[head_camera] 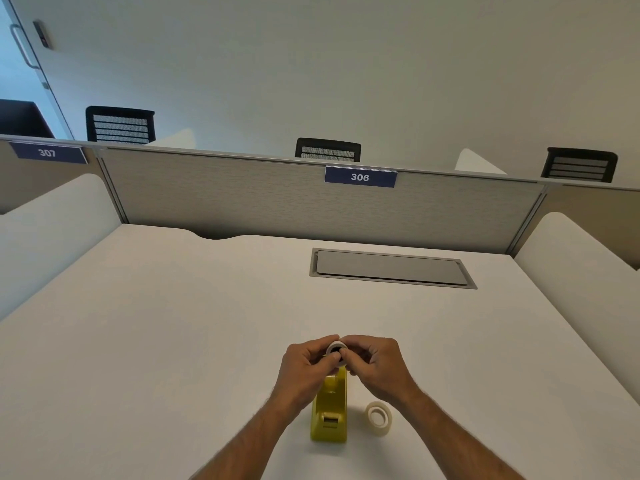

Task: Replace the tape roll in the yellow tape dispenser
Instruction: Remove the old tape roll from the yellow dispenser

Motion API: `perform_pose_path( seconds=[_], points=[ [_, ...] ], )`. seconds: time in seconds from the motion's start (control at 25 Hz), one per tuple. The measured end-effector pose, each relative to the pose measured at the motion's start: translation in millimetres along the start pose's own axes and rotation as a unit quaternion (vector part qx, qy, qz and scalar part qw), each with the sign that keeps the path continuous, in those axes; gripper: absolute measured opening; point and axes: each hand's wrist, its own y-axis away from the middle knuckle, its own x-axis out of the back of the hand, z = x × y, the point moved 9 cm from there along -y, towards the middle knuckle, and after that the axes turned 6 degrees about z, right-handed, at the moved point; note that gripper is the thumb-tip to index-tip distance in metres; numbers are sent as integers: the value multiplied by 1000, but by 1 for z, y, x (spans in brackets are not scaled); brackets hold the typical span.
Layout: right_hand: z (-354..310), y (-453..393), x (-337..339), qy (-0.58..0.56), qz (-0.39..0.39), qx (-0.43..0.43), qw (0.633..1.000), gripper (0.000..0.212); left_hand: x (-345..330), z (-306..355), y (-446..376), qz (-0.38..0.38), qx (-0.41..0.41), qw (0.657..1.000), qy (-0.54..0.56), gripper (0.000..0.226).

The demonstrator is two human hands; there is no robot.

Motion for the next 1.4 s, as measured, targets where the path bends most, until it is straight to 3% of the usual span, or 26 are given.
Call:
perform_pose_path(
  seconds=[0.32, 0.72, 0.92, 1.08, 1.2, 1.4],
  points=[
    [-4, -1, 0, 27, 15, 33, 999, 13, 1, 3, -1, -8, 19, 999, 35, 25],
    [16, 2, 6, -68, 40, -85, 993, 17, 3, 4, -3, -48, 10, 997, 65, 41],
    [20, 4, 2, -135, 24, -123, 983, 18, 8, -2, -7, -12, 16, 999, 39, 39],
    [37, 5, 12, -173, 78, -187, 964, 13, 17, -9, -10, 21, 21, 999, 22, 33],
    [68, 11, 27, -61, 106, -268, 956, 8, 24, -17, -12, 43, 30, 999, -11, 34],
    [105, 30, 34, 157, 24, -333, 929, 14, 25, -24, -14, 39, 32, 998, -48, 34]
  ],
)
